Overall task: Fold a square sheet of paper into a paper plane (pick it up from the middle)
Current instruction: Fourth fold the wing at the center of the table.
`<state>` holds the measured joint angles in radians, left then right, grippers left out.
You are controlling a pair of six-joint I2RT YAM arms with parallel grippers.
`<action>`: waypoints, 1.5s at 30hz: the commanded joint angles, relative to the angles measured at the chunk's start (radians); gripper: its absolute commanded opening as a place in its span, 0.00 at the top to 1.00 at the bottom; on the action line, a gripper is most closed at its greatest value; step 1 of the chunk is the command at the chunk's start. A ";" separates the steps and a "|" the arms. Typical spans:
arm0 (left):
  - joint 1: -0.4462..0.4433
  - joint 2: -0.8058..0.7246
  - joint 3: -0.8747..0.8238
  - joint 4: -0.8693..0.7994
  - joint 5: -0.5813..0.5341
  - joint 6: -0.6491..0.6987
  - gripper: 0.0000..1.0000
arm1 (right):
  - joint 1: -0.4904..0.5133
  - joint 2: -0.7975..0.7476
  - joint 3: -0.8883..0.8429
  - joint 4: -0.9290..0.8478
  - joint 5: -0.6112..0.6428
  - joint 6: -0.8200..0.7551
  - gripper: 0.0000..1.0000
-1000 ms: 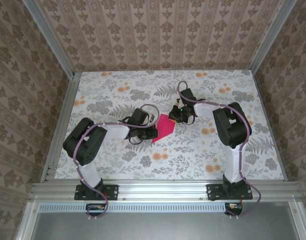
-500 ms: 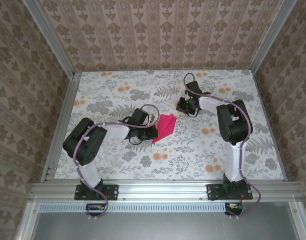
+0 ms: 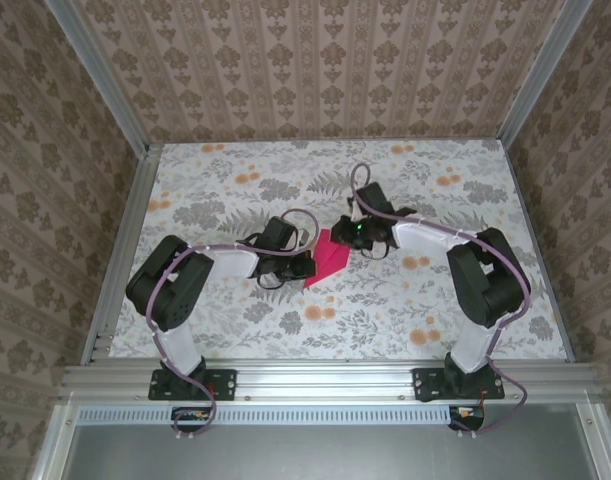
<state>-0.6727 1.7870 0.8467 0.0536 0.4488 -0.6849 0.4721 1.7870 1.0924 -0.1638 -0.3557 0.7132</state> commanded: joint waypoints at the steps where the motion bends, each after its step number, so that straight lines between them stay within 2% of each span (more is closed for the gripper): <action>1: -0.007 0.023 -0.026 -0.120 -0.011 0.002 1.00 | 0.036 0.033 -0.025 0.073 -0.043 0.071 0.83; 11: -0.001 0.020 -0.032 -0.093 0.014 -0.016 1.00 | 0.059 0.165 0.010 0.102 -0.062 0.095 0.84; 18: 0.010 -0.041 -0.032 -0.069 0.061 -0.014 1.00 | 0.059 0.209 0.025 0.058 -0.015 0.091 0.84; 22: 0.007 -0.106 -0.031 -0.049 0.086 -0.011 0.90 | 0.057 0.217 0.023 0.039 0.006 0.100 0.84; 28: -0.007 -0.102 -0.024 -0.067 0.094 -0.007 0.84 | 0.057 0.231 0.029 0.033 0.007 0.115 0.84; 34: -0.007 -0.051 -0.012 -0.107 0.059 -0.013 0.85 | 0.058 0.232 0.032 0.015 0.015 0.114 0.83; 45: 0.025 -0.059 -0.068 -0.092 -0.007 -0.032 0.92 | 0.057 0.231 0.035 0.004 0.017 0.106 0.77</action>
<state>-0.6590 1.7267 0.8066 -0.0223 0.4694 -0.7048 0.5293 1.9724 1.1301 -0.0814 -0.4046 0.8158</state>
